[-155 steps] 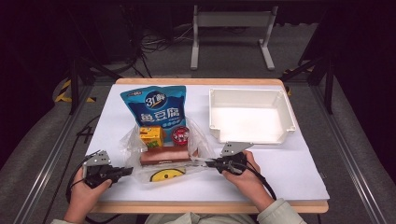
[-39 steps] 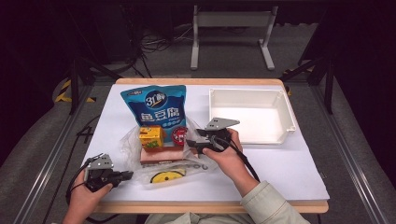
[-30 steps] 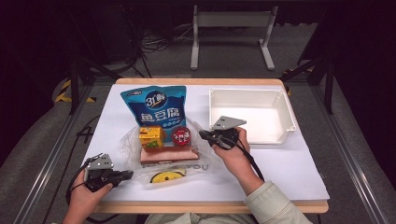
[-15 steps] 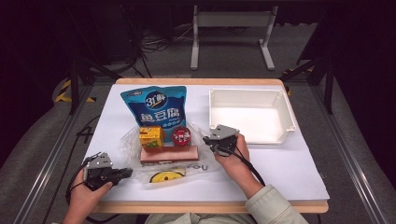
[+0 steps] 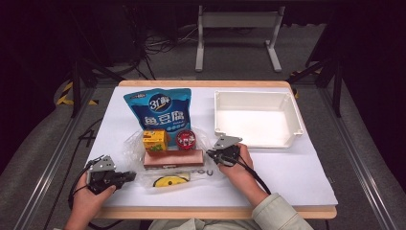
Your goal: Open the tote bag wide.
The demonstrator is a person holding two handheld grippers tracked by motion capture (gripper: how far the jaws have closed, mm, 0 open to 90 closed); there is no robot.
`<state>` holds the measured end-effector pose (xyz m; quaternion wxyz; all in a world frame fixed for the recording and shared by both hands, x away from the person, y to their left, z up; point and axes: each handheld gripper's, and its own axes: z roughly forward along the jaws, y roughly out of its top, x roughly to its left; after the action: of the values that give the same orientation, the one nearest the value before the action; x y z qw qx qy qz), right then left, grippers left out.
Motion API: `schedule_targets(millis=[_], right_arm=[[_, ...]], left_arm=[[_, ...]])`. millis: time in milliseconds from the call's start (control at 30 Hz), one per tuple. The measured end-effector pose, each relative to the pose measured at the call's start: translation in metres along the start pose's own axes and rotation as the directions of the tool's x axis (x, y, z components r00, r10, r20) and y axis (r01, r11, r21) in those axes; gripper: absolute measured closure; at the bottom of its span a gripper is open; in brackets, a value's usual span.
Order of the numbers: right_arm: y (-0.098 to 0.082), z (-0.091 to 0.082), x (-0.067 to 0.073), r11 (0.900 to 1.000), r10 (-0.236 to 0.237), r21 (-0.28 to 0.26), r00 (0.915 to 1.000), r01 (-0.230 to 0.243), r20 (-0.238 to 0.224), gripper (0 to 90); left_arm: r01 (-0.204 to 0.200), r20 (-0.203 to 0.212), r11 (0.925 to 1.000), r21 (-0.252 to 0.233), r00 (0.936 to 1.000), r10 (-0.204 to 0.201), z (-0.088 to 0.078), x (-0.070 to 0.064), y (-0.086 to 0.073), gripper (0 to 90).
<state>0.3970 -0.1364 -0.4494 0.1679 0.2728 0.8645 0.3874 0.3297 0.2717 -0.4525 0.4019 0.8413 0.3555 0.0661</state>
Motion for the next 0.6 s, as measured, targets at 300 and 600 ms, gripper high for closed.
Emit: schedule_targets(millis=[300, 600], right_arm=[[-0.003, -0.001, -0.001, 1.0, 0.013, -0.005, 0.9998, -0.013, -0.014, 89.4], [-0.003, -0.001, -0.001, 1.0, 0.02, -0.008, 0.9996, -0.02, -0.021, 89.2]], left_arm=[[-0.023, -0.03, 0.9938, -0.108, 0.9993, 0.02, -0.018, -0.006, 0.01, 56.3], [-0.008, -0.072, 0.9731, -0.23, 0.9974, -0.009, -0.041, -0.011, 0.025, 27.4]])
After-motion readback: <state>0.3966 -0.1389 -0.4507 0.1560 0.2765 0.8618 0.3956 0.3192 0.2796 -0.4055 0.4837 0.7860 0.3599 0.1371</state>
